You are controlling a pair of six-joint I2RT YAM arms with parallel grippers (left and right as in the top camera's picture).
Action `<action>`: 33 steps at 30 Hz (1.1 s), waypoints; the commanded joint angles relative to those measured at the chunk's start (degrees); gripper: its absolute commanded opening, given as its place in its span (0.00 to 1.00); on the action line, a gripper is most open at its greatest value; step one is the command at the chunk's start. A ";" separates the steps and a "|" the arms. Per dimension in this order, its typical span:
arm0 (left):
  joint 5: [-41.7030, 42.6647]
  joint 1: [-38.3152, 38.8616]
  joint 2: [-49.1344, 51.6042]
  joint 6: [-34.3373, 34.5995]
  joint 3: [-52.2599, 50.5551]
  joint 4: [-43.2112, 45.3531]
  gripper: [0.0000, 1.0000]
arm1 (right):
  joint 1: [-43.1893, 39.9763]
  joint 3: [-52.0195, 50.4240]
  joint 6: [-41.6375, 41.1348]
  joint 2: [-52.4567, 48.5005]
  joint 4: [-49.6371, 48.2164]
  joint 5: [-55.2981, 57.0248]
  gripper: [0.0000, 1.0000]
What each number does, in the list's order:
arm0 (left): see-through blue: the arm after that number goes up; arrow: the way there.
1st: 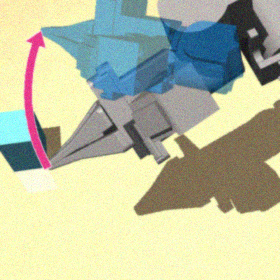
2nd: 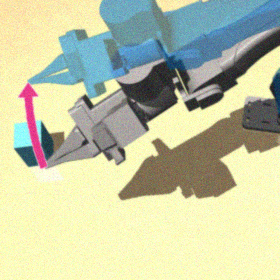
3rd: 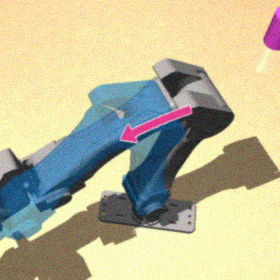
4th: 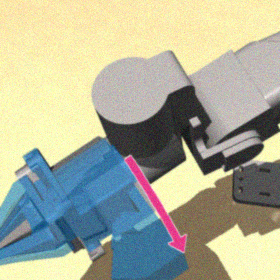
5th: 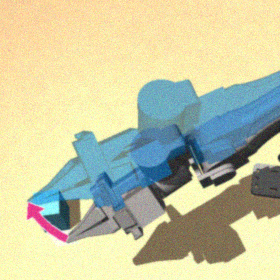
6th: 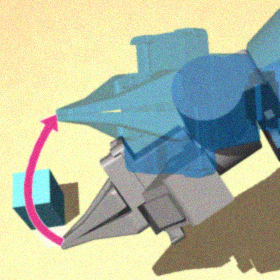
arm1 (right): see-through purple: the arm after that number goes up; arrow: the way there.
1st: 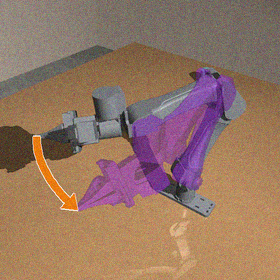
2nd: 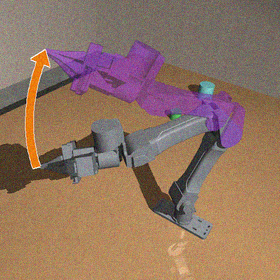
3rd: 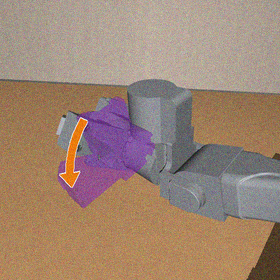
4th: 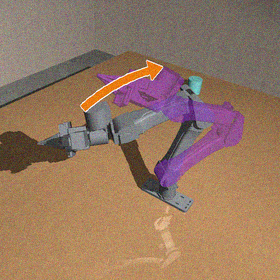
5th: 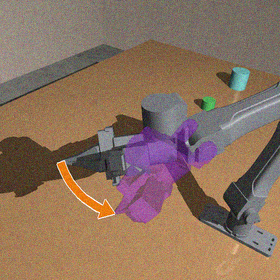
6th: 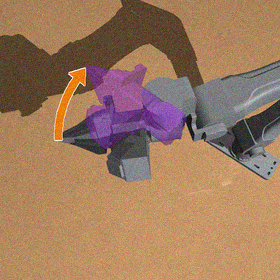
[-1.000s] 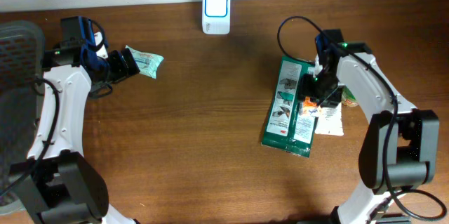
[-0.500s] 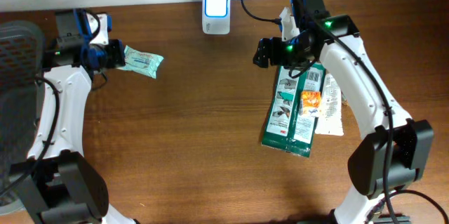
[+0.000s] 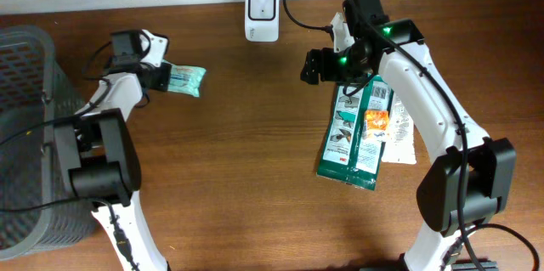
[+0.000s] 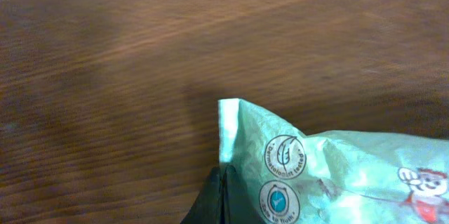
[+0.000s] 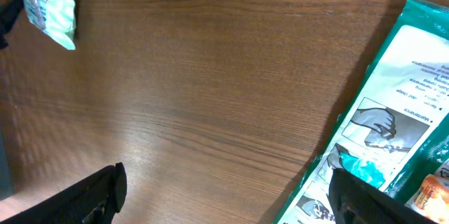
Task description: Scan the item barcode
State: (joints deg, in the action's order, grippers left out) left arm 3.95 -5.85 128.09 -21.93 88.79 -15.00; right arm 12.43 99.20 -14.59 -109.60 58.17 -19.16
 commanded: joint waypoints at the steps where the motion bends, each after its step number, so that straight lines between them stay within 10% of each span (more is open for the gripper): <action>1: 1.64 4.44 1.51 -0.90 0.20 -3.41 0.00 | 0.37 0.33 0.17 -0.39 -0.17 0.33 0.89; 7: 1.64 14.86 1.31 -0.87 0.20 -13.62 0.00 | 0.37 0.33 0.20 -0.42 -0.17 0.33 0.89; 11: 4.61 21.92 -1.36 10.64 0.20 -21.51 0.00 | 0.37 -0.15 0.17 -0.44 -0.22 0.79 0.89; 18: 11.91 20.39 -14.64 16.81 0.31 -30.18 0.00 | 0.37 -1.92 3.74 -1.51 -1.49 -0.76 0.89; 21: 11.72 15.89 -23.15 17.05 0.31 -30.05 0.18 | 1.49 -1.92 20.17 -4.87 -3.78 -3.32 0.89; 27: 11.04 8.92 -24.94 21.51 0.28 -30.27 0.95 | 6.73 -1.92 37.11 -10.80 -13.38 -3.15 0.89; 30: 9.77 8.44 -24.94 21.53 0.28 -30.08 0.99 | 9.38 -1.92 39.23 -15.80 -14.34 -2.69 0.88; 33: 9.81 8.35 -24.92 21.53 0.13 -30.71 0.91 | 6.73 -1.92 17.14 -19.06 -16.11 -3.69 0.81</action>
State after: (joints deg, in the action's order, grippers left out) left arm 14.31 2.83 103.70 -0.78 89.14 -45.43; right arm 21.52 97.38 17.89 -127.66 42.22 -21.61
